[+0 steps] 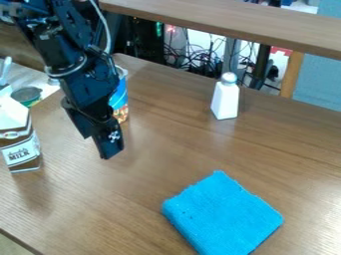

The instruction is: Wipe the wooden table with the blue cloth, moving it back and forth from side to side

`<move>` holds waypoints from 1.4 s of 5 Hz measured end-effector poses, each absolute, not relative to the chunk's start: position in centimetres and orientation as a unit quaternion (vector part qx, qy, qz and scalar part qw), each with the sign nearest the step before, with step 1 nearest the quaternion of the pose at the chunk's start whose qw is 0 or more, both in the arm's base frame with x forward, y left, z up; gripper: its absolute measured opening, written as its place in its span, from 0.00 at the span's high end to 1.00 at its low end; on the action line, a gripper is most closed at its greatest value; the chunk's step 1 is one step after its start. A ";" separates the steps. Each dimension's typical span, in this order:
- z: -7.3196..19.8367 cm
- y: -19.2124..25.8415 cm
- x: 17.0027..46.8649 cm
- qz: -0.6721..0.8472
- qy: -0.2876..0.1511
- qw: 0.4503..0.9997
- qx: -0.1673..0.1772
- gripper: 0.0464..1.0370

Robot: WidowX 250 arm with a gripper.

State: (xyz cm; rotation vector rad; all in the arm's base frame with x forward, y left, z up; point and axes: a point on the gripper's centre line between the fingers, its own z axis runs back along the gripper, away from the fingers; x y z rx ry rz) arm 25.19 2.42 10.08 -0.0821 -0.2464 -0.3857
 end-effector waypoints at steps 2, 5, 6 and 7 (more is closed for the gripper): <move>10.4 -1.7 26.7 -0.239 -0.107 0.964 -0.050 0.03; 7.9 -11.8 28.9 -0.300 -0.063 0.952 -0.026 0.03; 6.5 -13.8 29.5 -0.312 -0.075 0.947 -0.012 0.03; 4.7 -15.0 29.7 -0.316 -0.080 0.945 0.000 0.03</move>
